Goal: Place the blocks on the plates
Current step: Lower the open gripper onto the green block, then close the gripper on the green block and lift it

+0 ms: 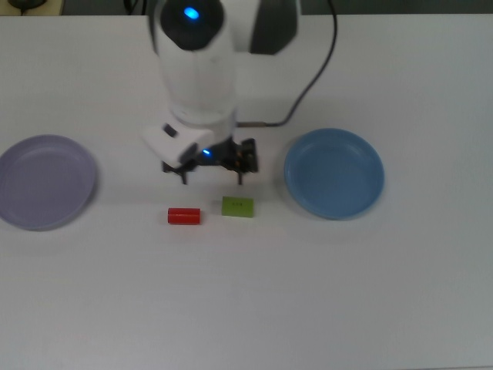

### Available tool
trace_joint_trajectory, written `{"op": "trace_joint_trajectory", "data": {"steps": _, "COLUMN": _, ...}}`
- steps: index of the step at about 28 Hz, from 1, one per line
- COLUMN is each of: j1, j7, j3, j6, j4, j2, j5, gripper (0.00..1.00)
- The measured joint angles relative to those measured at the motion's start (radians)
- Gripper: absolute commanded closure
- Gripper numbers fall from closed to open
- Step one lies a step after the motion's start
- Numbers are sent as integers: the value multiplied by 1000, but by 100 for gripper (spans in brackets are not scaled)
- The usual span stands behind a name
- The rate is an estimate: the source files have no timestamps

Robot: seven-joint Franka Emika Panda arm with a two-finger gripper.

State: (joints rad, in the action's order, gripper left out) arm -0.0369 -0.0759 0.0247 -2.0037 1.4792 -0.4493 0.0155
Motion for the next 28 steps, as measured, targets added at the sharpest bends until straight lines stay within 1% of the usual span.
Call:
{"op": "trace_joint_trajectory", "data": {"steps": 4, "j1": -49, "j7": -45, "j3": 1, "j6": -44, "j4": 1, "j2": -42, "j5": 0, "gripper": 0}}
{"op": "trace_joint_trajectory", "data": {"steps": 9, "j1": -77, "j7": -70, "j3": 0, "j6": -101, "j4": 2, "j2": -84, "j5": 3, "gripper": 0}}
{"op": "trace_joint_trajectory", "data": {"steps": 12, "j1": -80, "j7": -72, "j3": 0, "j6": -132, "j4": 2, "j2": -112, "j5": 12, "gripper": 0}}
{"op": "trace_joint_trajectory", "data": {"steps": 13, "j1": -80, "j7": -72, "j3": -1, "j6": -138, "j4": 2, "j2": -119, "j5": 14, "gripper": 1}}
{"op": "trace_joint_trajectory", "data": {"steps": 15, "j1": -80, "j7": -72, "j3": -5, "j6": -149, "j4": 3, "j2": -133, "j5": 16, "gripper": 7}}
{"op": "trace_joint_trajectory", "data": {"steps": 18, "j1": -78, "j7": -72, "j3": -11, "j6": -154, "j4": 3, "j2": -146, "j5": 22, "gripper": 7}}
{"op": "trace_joint_trajectory", "data": {"steps": 21, "j1": -74, "j7": -72, "j3": -11, "j6": -154, "j4": 3, "j2": -150, "j5": 27, "gripper": 10}}
{"op": "trace_joint_trajectory", "data": {"steps": 28, "j1": -72, "j7": -72, "j3": -11, "j6": -154, "j4": 16, "j2": -150, "j5": 38, "gripper": 9}}
